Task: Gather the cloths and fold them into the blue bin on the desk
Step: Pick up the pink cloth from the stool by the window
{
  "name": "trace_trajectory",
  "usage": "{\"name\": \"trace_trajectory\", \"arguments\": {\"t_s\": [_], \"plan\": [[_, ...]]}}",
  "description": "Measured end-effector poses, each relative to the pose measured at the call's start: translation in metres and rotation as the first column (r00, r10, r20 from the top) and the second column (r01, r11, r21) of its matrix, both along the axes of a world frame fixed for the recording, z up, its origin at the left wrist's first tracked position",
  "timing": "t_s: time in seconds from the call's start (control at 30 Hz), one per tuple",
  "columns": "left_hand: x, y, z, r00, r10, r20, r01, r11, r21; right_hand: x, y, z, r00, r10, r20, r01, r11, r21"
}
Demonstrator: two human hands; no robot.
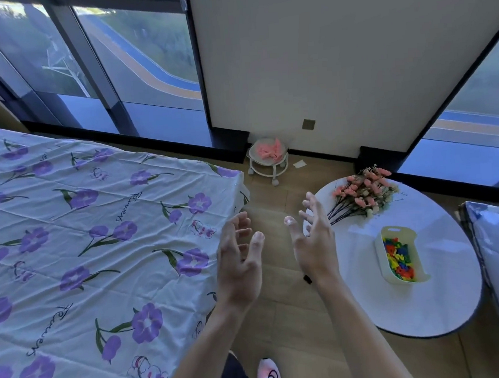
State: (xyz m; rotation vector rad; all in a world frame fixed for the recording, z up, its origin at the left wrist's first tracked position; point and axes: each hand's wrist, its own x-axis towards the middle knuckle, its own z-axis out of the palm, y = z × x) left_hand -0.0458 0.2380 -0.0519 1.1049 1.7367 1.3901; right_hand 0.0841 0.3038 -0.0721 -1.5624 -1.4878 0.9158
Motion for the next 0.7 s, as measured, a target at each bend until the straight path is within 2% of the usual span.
{"name": "trace_trajectory", "arguments": {"t_s": [0.33, 0.7], "plan": [[-0.06, 0.172, -0.019, 0.991, -0.132, 0.033, 0.133, 0.991, -0.022, -0.056, 0.139, -0.018, 0.998, -0.064, 0.026, 0.066, 0.996, -0.058], [-0.094, 0.341, -0.034, 0.962, -0.265, 0.061, 0.27, 0.957, -0.105, -0.084, 0.292, -0.032, 0.98, -0.198, -0.014, 0.195, 0.973, -0.126]]}}
